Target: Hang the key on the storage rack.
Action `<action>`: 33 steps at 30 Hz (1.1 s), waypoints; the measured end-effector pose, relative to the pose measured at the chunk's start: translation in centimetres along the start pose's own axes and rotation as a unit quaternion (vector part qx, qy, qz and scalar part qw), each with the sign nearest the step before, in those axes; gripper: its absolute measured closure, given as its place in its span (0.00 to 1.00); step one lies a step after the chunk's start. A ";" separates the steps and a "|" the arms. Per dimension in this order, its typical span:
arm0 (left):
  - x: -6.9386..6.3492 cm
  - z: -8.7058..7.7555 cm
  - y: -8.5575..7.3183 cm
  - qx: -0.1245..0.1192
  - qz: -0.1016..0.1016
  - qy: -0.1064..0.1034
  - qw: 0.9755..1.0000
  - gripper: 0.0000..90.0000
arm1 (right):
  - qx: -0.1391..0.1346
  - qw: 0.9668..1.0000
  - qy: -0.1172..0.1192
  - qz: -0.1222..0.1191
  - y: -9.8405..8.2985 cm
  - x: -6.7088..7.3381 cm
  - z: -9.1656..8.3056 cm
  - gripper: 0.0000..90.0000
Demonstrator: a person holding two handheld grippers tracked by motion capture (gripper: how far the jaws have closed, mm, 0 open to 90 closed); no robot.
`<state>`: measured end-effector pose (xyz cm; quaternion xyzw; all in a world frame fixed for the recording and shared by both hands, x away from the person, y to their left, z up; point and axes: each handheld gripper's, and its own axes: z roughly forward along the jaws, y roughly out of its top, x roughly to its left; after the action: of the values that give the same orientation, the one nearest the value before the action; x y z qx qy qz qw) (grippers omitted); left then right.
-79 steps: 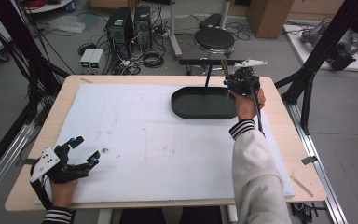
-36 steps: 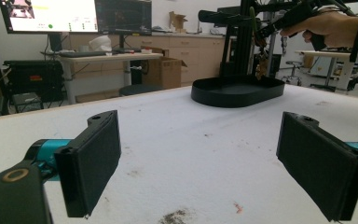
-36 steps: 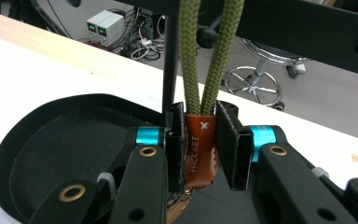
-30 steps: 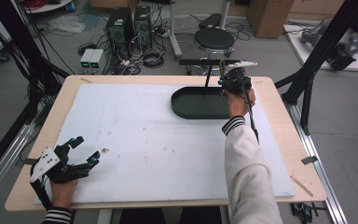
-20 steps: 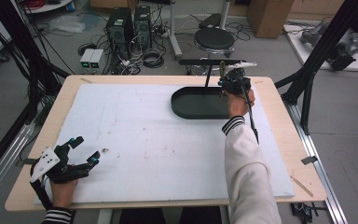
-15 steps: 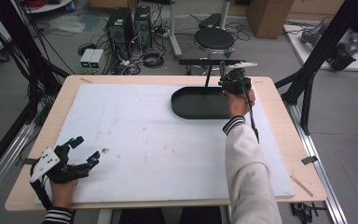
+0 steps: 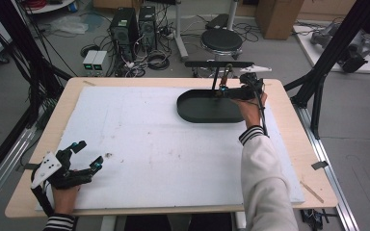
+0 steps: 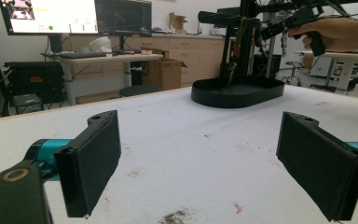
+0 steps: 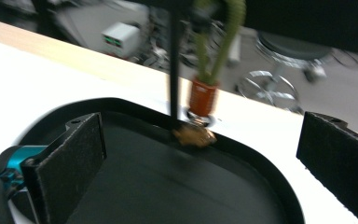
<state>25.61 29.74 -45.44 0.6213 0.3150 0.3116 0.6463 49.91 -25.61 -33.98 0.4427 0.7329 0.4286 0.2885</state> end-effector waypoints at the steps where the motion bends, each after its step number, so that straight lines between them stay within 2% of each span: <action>1: 0.0 0.0 0.0 -0.001 0.000 0.000 1.000 0.16 | -0.009 1.000 0.009 -0.002 -0.1 0.1 -0.6 0.00; 5: 0.0 0.0 0.0 0.000 0.000 0.000 1.000 0.16 | -0.037 0.999 0.040 -0.006 -0.6 0.2 -3.0 0.00; 9: 0.0 0.0 0.0 0.000 0.000 0.000 1.000 0.16 | -0.071 0.995 0.074 -0.017 -2.1 0.5 -6.2 0.00; 13: 0.0 0.0 0.0 0.000 0.000 0.000 1.000 0.16 | -0.111 0.989 0.099 -0.019 -4.3 0.8 -9.3 0.00; 16: 0.0 0.0 0.0 0.001 0.000 0.000 1.000 0.16 | -0.147 0.983 0.111 -0.019 -6.0 1.0 -11.3 0.00; 17: 0.0 0.0 0.0 0.001 0.001 0.000 1.000 0.16 | -0.146 0.982 0.116 -0.018 -6.5 1.0 -11.9 0.00; 20: 0.0 0.0 0.0 0.001 0.000 0.001 1.000 0.16 | -0.169 0.977 0.129 -0.026 -7.9 1.0 -13.2 0.00; 24: 0.0 0.0 0.0 0.002 0.001 0.001 1.000 0.16 | -0.183 0.973 0.137 -0.019 -9.9 1.0 -14.0 0.00; 27: 0.0 0.0 0.0 0.001 0.001 0.001 1.000 0.16 | -0.188 0.973 0.137 -0.012 -11.8 1.0 -14.3 0.00; 33: -0.1 0.0 0.0 0.000 0.004 0.001 1.000 0.16 | -0.208 0.971 0.121 -0.007 -15.7 1.5 -14.4 0.00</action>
<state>25.59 29.67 -45.44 0.6220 0.3136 0.3150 0.6447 31.37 -33.41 -41.24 0.3127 0.6602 0.6198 0.2867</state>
